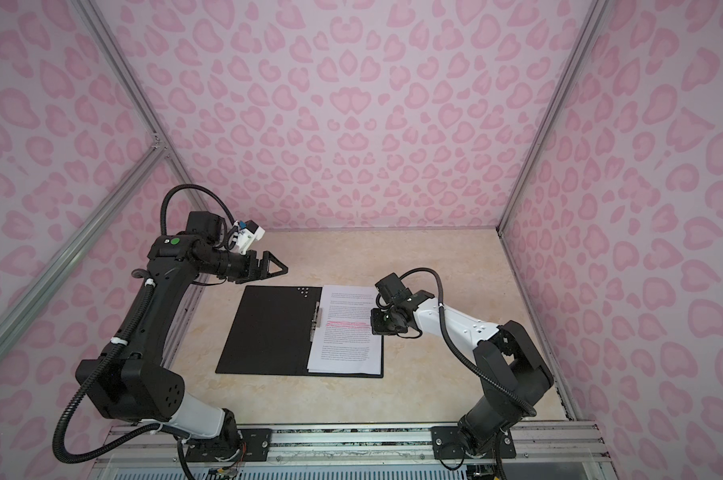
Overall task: Put the files into the folder
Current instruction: 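Release the paper onto the stack and press it flat with the right gripper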
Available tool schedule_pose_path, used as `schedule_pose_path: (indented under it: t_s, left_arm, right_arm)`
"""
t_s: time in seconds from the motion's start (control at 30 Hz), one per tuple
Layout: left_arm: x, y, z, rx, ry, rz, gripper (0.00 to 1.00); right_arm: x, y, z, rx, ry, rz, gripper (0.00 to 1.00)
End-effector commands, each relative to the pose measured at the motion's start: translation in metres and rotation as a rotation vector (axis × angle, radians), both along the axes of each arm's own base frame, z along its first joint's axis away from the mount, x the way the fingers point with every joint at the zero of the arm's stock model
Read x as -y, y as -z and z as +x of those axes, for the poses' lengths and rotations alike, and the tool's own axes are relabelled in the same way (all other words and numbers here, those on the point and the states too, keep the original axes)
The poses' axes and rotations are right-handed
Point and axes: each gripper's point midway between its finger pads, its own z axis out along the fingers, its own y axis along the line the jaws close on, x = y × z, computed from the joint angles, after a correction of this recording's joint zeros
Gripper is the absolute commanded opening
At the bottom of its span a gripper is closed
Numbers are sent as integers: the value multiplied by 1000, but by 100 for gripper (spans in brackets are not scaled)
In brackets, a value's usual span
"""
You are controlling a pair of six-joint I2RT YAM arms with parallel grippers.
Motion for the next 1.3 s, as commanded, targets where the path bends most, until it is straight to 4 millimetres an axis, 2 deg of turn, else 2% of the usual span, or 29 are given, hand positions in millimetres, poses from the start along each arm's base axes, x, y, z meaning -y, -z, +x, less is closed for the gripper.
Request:
schedule_pose_path:
  t_s: [0.0, 0.17, 0.27, 0.53, 0.67, 0.9, 1.07, 1.2, 1.27]
  left_arm:
    - [6, -1, -3, 78, 87, 9, 98]
    - [11, 12, -12, 105, 160, 69, 98]
    - [14, 28, -18, 103, 185, 123, 98]
    - [12, 69, -44, 77, 215, 195, 98]
    - [11, 79, -52, 72, 228, 210, 99]
    - [12, 81, -58, 72, 236, 212, 99]
    - [6, 82, -59, 93, 234, 257, 99]
    - [-2, 84, -61, 110, 220, 305, 98]
    - [-5, 88, -64, 115, 214, 328, 98]
  right_arm:
    - [-9, -4, -2, 38, 52, 67, 10]
    - [-23, 6, -21, 32, 43, 118, 10]
    - [-29, 14, -34, 17, 5, 89, 9]
    - [-40, 51, -60, -61, -63, 18, 8]
    - [-38, 65, -66, -89, -67, -11, 8]
    - [-42, 74, -68, -104, -77, -8, 8]
    - [-48, 58, -63, -71, -109, -3, 10]
    - [-56, 24, -49, -17, -145, -2, 12]
    - [-60, 4, -35, 18, -154, 10, 13]
